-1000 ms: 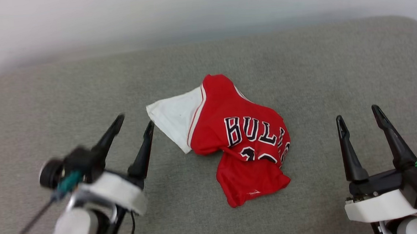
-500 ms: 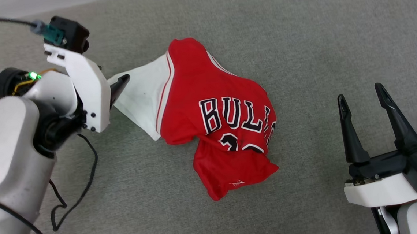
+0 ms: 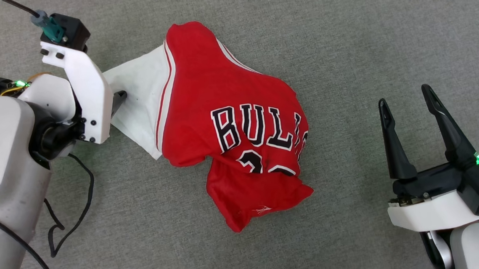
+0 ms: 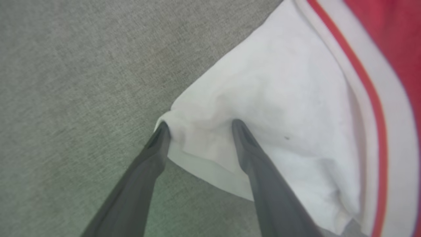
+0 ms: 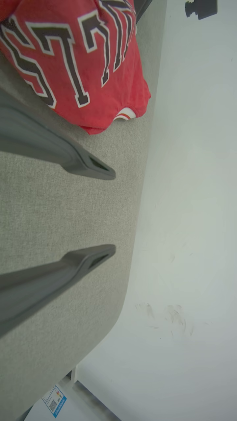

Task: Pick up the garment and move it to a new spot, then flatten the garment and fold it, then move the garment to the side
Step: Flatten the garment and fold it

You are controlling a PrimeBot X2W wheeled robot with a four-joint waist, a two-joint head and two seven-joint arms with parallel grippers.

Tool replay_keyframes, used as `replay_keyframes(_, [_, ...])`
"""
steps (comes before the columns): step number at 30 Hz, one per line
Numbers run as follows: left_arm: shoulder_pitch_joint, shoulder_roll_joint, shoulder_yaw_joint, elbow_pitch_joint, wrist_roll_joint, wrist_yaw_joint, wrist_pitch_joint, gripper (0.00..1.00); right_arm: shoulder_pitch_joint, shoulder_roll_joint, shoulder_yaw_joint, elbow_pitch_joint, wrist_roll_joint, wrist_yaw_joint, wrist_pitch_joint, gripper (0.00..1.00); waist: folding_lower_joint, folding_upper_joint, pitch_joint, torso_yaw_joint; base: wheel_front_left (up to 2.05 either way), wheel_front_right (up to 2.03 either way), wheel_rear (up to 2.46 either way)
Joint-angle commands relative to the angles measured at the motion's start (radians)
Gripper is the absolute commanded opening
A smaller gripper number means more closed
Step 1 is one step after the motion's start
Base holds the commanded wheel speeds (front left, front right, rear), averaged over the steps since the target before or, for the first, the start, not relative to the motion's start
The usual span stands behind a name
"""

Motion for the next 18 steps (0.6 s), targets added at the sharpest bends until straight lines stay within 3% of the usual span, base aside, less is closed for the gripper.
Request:
replay_keyframes(1, [0.034, -0.013, -0.020, 0.021, -0.004, 0.000, 0.013, 0.45, -0.016, 0.002, 0.000, 0.001, -0.006, -0.001, -0.002, 1.00, -0.0001, 0.0000, -0.001, 0.001, 0.00, 0.00, 0.00])
replay_keyframes(2, [0.041, -0.014, -0.023, 0.019, -0.005, 0.000, 0.014, 0.13, -0.016, 0.002, -0.002, 0.002, -0.007, -0.001, -0.002, 1.00, -0.0001, 0.0000, -0.002, 0.003, 0.00, 0.00, 0.00])
replay_keyframes(3, [0.048, -0.011, -0.026, 0.019, -0.007, -0.002, 0.014, 0.00, -0.016, 0.002, -0.005, 0.002, -0.008, -0.001, -0.002, 1.00, -0.0001, 0.0000, -0.005, 0.007, 0.00, 0.00, 0.00])
replay_keyframes(18, [0.161, 0.051, 0.075, -0.027, -0.045, 0.000, -0.250, 0.00, 0.040, 0.002, -0.023, 0.037, -0.051, -0.001, -0.002, 1.00, -0.0001, 0.0000, -0.164, 0.119, 0.00, 0.00, 0.00])
